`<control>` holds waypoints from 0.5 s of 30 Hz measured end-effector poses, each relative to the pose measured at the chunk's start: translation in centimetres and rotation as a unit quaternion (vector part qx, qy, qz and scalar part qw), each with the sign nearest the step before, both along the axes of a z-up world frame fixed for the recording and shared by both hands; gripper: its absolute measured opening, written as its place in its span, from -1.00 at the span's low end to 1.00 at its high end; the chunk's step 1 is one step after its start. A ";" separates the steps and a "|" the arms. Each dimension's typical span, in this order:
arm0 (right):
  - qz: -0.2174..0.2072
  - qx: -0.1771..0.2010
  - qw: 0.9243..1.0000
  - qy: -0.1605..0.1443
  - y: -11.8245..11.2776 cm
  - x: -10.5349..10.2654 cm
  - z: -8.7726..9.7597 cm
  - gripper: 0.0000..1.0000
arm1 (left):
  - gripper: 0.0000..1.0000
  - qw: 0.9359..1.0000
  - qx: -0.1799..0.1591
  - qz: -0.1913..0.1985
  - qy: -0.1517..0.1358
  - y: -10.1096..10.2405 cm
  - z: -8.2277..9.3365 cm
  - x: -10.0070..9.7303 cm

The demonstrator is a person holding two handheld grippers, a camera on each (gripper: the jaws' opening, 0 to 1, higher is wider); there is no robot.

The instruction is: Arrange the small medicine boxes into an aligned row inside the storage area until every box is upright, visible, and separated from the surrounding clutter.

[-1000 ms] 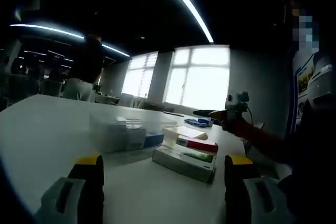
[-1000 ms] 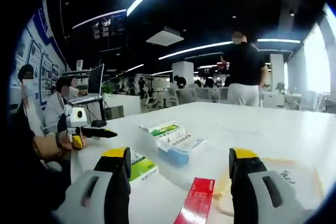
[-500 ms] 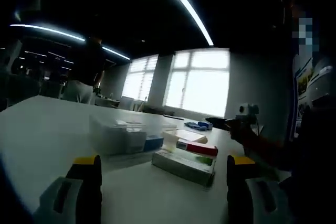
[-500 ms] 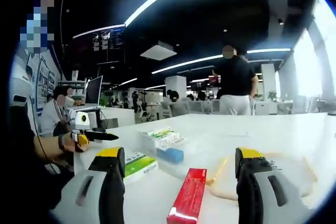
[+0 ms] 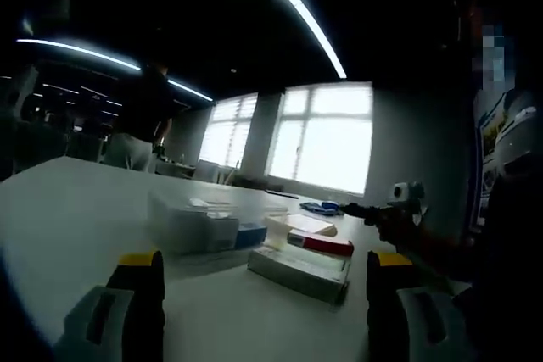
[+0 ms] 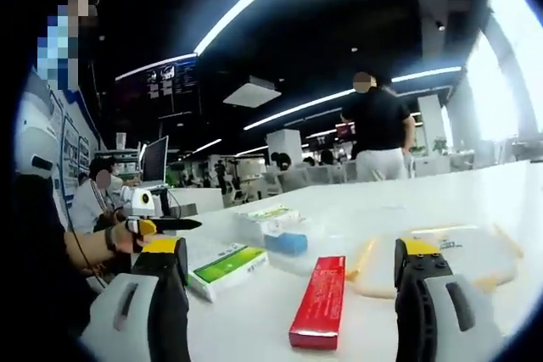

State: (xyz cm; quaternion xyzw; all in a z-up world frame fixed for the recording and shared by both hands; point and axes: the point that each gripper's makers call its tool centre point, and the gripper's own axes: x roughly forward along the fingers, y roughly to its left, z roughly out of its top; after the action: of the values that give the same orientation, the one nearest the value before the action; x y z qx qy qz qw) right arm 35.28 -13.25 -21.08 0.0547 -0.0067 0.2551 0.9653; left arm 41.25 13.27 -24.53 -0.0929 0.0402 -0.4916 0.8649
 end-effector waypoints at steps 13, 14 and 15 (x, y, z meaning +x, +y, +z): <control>0.011 -0.070 0.997 0.006 4.3 0.0 -1.4 1.00 | 0.99 1.000 -0.004 0.003 0.000 0.1 0.1 0.0; 0.011 -0.076 0.997 0.009 5.0 0.0 -1.7 1.00 | 0.99 1.000 -0.004 0.003 0.000 0.1 0.1 -0.1; 0.011 -0.093 0.995 0.028 5.6 0.2 -2.5 1.00 | 0.99 1.000 -0.005 0.004 0.000 0.1 0.1 0.0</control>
State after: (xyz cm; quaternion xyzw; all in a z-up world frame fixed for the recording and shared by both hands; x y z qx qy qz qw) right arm 35.43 -7.60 -23.62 -0.0282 0.0445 0.2633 0.9633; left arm 41.20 13.40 -24.43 -0.0970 0.0371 -0.4881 0.8666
